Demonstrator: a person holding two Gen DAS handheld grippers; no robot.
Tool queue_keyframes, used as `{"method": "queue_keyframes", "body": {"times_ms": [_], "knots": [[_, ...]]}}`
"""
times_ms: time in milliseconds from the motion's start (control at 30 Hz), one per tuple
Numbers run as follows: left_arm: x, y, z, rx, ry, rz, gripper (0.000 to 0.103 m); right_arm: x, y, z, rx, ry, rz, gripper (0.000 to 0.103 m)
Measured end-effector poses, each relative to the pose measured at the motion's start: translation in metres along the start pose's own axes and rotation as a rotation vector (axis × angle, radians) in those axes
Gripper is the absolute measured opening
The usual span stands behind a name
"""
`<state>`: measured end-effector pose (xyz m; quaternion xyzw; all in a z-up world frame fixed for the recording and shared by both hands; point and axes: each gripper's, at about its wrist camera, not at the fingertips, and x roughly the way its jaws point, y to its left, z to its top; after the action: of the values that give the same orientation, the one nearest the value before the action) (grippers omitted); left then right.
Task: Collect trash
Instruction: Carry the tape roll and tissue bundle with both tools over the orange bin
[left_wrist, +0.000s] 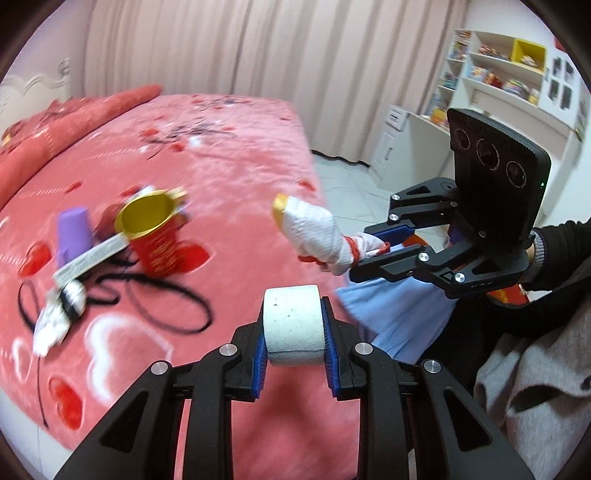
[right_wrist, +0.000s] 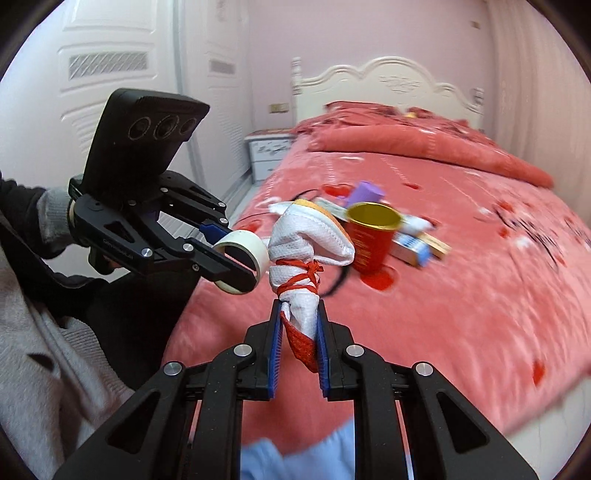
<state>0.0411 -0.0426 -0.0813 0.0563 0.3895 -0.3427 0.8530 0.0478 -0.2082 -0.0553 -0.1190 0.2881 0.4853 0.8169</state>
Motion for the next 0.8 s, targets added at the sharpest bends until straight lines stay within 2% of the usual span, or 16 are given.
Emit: {"method": "queue_keyframes", "body": {"times_ms": [367, 500, 800], "knots": [[0.077, -0.061, 0.076, 0.202, 0.016, -0.172, 0.027, -0.105, -0.047, -0.075, 0.229, -0.06, -0.26, 0.017], [0.124, -0.097, 0.108, 0.298, 0.045, -0.263, 0.027, -0.144, -0.071, -0.112, 0.351, -0.081, -0.365, 0.017], [0.213, -0.155, 0.159, 0.43, 0.107, -0.432, 0.027, -0.219, -0.119, -0.2, 0.577, -0.067, -0.588, 0.017]]}}
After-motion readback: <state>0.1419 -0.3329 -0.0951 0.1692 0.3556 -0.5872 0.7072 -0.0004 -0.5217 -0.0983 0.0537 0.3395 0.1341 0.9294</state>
